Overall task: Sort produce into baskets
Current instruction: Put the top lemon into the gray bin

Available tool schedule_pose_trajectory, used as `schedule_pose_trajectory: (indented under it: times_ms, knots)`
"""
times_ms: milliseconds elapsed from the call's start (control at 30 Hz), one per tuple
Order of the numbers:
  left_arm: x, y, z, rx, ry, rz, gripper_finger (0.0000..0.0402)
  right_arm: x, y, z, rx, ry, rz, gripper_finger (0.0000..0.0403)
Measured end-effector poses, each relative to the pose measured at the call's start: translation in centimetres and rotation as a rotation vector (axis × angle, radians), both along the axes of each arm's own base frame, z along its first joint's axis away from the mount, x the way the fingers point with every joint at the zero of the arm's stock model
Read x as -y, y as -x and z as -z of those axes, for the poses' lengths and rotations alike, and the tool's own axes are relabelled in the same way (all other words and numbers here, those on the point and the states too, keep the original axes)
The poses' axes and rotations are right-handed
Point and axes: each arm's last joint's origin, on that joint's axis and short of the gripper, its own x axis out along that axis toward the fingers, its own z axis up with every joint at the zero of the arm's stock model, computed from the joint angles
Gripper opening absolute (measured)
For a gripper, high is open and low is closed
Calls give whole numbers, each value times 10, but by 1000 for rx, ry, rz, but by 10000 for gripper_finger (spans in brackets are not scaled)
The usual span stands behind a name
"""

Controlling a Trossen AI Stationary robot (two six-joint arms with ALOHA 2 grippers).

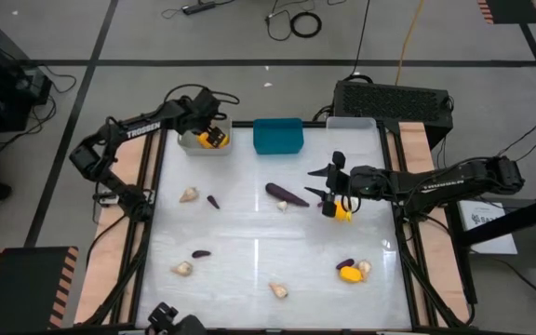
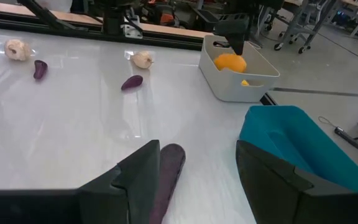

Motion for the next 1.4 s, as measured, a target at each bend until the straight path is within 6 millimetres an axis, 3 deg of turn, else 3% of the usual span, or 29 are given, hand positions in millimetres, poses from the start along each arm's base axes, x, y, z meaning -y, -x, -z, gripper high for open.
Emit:
schedule_pose_trajectory:
  times_ms: [233, 433, 700, 867, 1133, 1300, 1400]
  knots:
    - [22, -13, -10, 72, 30, 104, 327, 0, 0, 0, -10, 36, -11, 203]
    - [57, -37, -15, 216, 165, 214, 327, 0, -1, -2, 21, 15, -3, 203]
    - [140, -81, -16, 240, 181, 549, 327, -3, -1, -4, 69, -94, 13, 203]
    - [201, -94, -18, 203, 69, 721, 327, -13, 0, 0, 49, -203, 8, 203]
    - [256, -74, -15, -84, -252, 738, 327, -28, 14, 21, -209, -464, 126, 203]
    - [269, -50, -11, -311, -376, 793, 327, -29, 18, -8, -384, -573, 291, 203]
    - [267, -32, -14, -293, -415, 808, 327, -29, 17, -27, -450, -613, 373, 203]
